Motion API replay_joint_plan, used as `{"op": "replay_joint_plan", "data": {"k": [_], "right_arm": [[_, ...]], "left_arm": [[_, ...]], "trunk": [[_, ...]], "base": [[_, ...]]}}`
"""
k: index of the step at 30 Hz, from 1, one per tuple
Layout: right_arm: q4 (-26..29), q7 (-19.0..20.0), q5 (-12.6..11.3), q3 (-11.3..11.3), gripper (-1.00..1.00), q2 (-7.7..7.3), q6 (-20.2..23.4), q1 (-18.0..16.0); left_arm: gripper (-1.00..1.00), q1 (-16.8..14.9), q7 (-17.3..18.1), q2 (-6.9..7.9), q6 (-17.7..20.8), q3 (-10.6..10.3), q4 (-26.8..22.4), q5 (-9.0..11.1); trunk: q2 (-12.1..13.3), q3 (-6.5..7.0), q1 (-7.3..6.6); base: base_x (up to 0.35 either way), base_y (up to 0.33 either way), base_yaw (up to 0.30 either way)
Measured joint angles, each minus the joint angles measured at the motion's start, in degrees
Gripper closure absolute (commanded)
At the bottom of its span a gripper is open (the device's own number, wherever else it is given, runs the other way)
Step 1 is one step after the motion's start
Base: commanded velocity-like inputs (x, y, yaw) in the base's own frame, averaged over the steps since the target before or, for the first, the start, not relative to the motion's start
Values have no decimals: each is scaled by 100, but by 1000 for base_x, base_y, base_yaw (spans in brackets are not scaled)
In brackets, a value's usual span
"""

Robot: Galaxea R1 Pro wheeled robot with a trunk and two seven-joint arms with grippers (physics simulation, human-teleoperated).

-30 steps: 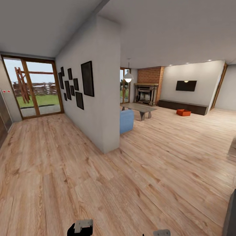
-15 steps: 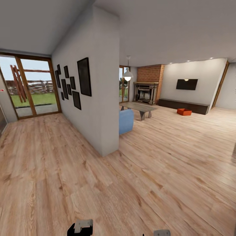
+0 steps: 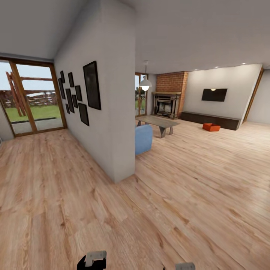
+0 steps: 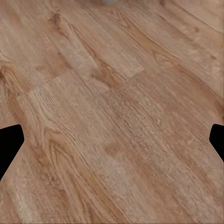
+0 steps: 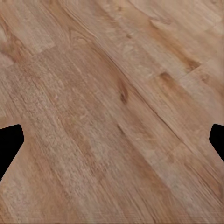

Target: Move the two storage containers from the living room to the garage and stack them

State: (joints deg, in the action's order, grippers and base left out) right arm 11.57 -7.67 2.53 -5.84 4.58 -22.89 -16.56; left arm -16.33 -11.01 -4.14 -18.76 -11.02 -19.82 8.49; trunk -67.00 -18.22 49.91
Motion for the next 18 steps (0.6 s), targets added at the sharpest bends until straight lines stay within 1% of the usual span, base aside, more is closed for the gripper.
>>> {"op": "replay_joint_plan", "data": {"k": [4,6,12,15,18], "right_arm": [[0,0,-2,2,-100,0,-2,0],[1,0,0,3,-100,0,-1,1],[2,0,1,3,-100,-1,0,1],[2,0,0,3,-100,-1,1,2],[2,0,1,2,-100,-1,2,2]], "left_arm": [[-100,1,0,1,0,0,0,0],[-100,1,1,-1,0,0,1,0],[-100,1,1,-1,-1,0,2,0],[-100,-1,0,3,-1,0,2,4],[-100,-3,0,5,-1,0,2,14]], "trunk": [[0,-1,0],[0,-1,0],[0,-2,0],[0,-2,0],[0,-2,0]], "base": [[339,0,-16],[339,0,-154],[339,26,-243],[327,151,-269],[303,235,-273]]}}
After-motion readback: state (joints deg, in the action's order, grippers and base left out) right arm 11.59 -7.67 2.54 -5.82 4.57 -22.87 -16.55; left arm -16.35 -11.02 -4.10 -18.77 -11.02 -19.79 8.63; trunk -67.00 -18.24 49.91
